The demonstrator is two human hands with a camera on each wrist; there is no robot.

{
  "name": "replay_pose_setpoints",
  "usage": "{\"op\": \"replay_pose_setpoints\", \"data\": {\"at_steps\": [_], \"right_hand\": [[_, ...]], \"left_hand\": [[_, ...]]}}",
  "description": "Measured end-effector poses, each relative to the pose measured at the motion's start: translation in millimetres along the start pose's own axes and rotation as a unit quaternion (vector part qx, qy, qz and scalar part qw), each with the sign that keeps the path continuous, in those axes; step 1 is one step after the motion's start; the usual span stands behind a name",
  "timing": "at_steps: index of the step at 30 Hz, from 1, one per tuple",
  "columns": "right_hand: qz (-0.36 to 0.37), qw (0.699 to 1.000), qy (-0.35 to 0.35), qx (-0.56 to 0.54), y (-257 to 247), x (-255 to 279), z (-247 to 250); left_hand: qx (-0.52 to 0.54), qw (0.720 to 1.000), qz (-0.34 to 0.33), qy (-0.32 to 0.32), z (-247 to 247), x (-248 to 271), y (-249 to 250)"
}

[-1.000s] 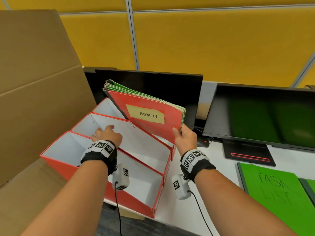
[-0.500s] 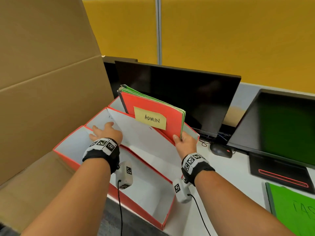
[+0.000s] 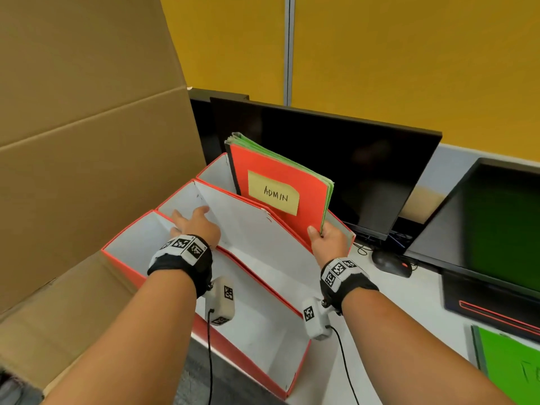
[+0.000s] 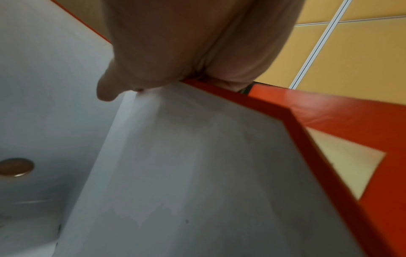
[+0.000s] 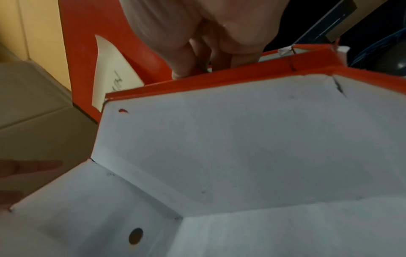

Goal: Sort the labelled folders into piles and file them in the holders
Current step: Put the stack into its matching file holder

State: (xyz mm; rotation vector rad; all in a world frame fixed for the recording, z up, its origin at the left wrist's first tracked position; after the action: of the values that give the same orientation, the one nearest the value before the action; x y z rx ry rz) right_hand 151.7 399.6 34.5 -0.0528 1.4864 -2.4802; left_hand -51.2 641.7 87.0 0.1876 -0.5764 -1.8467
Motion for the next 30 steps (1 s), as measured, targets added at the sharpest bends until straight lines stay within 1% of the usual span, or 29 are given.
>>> {"op": "replay_pose_setpoints", "data": {"at_steps": [3, 5, 7, 8, 9, 11, 12, 15, 16, 19, 24, 27, 30], "right_hand": [[-0.002, 0.997, -0.071, 0.02, 6.3, 7.8, -20.3], [-0.024, 0.993, -0.114, -0.003, 8.1, 12.7, -26.8], [-0.041, 0.99, -0.135, -0.03, 7.0, 16.1, -28.6], [-0.026, 0.99, -0.136, -0.017, 3.4, 16.1, -28.1], [-0.002, 0.991, -0.133, 0.019, 0.6, 14.0, -27.0], [0.038, 0.984, -0.115, 0.133, -6.7, 9.9, -19.5], [0.049, 0.979, -0.113, 0.163, -11.1, 8.4, -16.9], [0.033, 0.977, -0.146, 0.151, -14.8, 7.9, -19.4], [0.039, 0.976, -0.148, 0.157, -16.5, 7.6, -20.8], [0.077, 0.976, -0.121, 0.164, -28.6, 4.6, -22.6], [0.107, 0.977, -0.145, 0.116, -47.7, 8.9, -34.8], [0.122, 0.977, -0.13, 0.115, -52.2, 10.5, -34.3], [0.14, 0.973, -0.136, 0.123, -58.9, 14.7, -41.9]], "left_hand": [[0.001, 1.0, -0.003, -0.002, -1.4, -1.7, -0.7], [0.003, 1.0, -0.003, 0.0, -2.0, -1.7, -1.0], [0.003, 1.0, -0.003, 0.0, -2.6, -2.3, -1.1], [0.004, 1.0, -0.003, -0.002, -3.3, -2.4, -1.0], [0.005, 1.0, -0.003, -0.004, -3.8, -2.5, -0.7], [0.007, 1.0, -0.002, -0.005, -4.3, -2.8, -0.4], [0.008, 1.0, -0.001, -0.005, -4.6, -3.2, -0.7], [0.015, 1.0, 0.001, -0.007, -5.3, -3.7, -1.4], [0.016, 1.0, 0.0, -0.005, -5.4, -4.1, -1.4], [0.021, 1.0, 0.0, -0.001, -6.0, -3.9, -1.5], [0.031, 0.999, 0.0, 0.007, -6.1, -3.7, -1.0], [0.037, 0.999, 0.003, 0.01, -5.8, -3.1, -0.6], [0.042, 0.999, 0.004, 0.01, -5.9, -2.8, -0.5]]}}
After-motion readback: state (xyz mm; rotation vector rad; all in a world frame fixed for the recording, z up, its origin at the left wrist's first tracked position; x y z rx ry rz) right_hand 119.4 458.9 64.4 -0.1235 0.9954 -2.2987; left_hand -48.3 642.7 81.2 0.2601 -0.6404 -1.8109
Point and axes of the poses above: each hand's wrist, its own x-axis away from the middle knuckle, its own z-axis out of the back of the hand, y = z × x, the point moved 10 cm from there along -x, towards the middle knuckle, and after that the axes turned 8 degrees about y, right-handed, at the moved point
